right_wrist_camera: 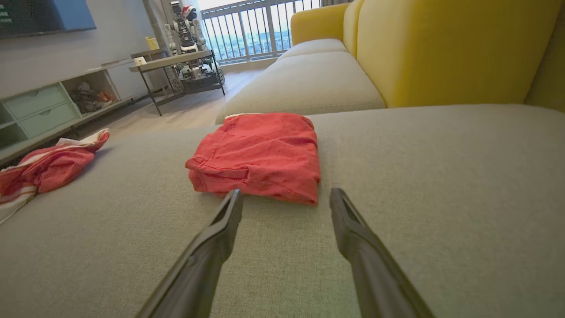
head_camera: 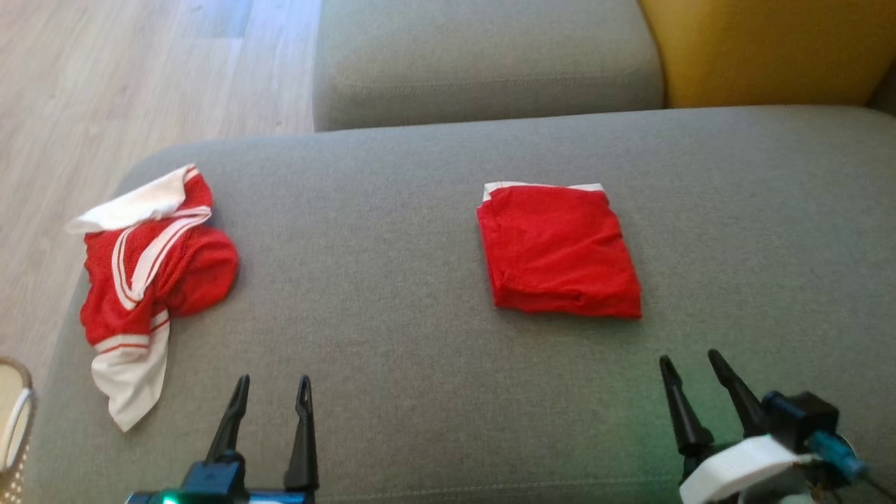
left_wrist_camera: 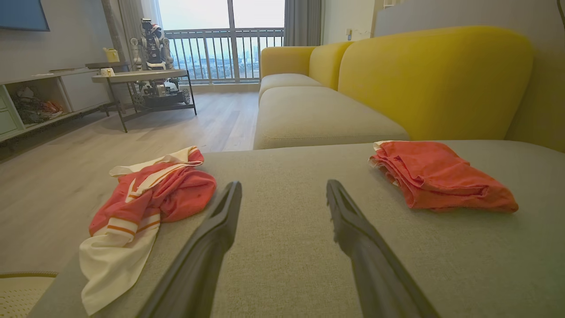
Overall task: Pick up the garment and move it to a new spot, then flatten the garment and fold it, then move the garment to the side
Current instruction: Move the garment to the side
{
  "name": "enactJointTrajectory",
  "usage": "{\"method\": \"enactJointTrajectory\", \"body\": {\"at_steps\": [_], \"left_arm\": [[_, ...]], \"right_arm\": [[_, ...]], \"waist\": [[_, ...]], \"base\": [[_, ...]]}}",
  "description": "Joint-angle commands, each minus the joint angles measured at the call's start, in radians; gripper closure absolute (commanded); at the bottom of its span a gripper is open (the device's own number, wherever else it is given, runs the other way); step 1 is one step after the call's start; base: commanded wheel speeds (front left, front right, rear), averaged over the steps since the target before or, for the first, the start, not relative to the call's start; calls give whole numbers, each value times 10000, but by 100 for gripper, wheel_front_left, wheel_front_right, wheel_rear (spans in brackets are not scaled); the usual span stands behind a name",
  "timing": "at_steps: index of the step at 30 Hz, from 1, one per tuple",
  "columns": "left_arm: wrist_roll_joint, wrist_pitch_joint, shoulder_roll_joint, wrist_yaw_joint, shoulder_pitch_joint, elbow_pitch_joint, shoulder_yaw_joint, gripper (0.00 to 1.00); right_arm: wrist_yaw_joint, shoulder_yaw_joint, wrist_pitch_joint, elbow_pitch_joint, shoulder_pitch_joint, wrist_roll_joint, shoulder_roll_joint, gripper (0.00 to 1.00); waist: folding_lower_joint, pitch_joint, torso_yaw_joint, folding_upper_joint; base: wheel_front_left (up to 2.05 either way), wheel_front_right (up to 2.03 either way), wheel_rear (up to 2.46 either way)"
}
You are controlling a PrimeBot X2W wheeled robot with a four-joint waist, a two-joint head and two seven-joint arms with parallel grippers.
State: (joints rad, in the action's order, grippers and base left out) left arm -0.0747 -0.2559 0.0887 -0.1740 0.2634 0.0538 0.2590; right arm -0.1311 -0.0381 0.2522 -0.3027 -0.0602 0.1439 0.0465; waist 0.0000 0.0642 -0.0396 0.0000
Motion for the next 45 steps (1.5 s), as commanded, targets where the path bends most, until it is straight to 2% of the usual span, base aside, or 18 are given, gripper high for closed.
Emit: {"method": "enactJointTrajectory", "body": {"at_steps": [1, 4, 7, 18, 28, 29, 32, 33, 40, 45], "left_arm": [[103, -59, -112, 79, -455, 263, -306, 0], [165, -59, -146, 168, -545, 226, -179, 0], [250, -59, -171, 294, -689, 205, -3, 0], [452, -59, -283, 521, -1839, 124, 620, 0], [458, -59, -337, 507, -2558, 35, 940, 0], [461, -59, -341, 506, -2643, 17, 948, 0], [479, -59, -343, 510, -2744, -14, 944, 0], [484, -59, -344, 505, -2764, -23, 933, 0], [524, -59, -285, 474, -2723, 28, 844, 0], [591, -59, -229, 469, -2744, 136, 831, 0]], "right_arm": [[4, 149, 95, 155, 770, 198, 38, 0], [4, -21, 50, -664, 1467, 510, 38, 0], [4, -199, -447, -1407, 2394, 958, 59, 0], [4, -315, -2438, -3836, 5844, 1871, 1149, 0], [4, -182, -2672, -6061, 7328, 2022, 1262, 0], [4, -145, -2663, -6476, 7490, 1987, 1279, 15], [4, -42, -2624, -6940, 7678, 2038, 1217, 89], [4, 17, -2586, -7037, 7723, 2062, 1208, 100], [4, 985, -2041, -6855, 7881, 2040, 1374, 100], [4, 1864, -1829, -6295, 7974, 2275, 1937, 100]], "waist": [[0, -114, -86, 0], [0, -350, -266, 0], [0, -684, -479, 0], [0, -2273, -1124, 0], [0, -3055, -1440, 0], [0, -3110, -1458, 0], [0, -3147, -1460, 0], [0, -3146, -1444, 0], [0, -3144, -988, 0], [0, -3287, -304, 0]], "base": [[0, 0, 0], [0, 0, 0], [0, 0, 0], [0, 0, 0], [0, 0, 0], [0, 0, 0], [0, 0, 0], [0, 0, 0], [0, 0, 0], [0, 0, 0]]}}
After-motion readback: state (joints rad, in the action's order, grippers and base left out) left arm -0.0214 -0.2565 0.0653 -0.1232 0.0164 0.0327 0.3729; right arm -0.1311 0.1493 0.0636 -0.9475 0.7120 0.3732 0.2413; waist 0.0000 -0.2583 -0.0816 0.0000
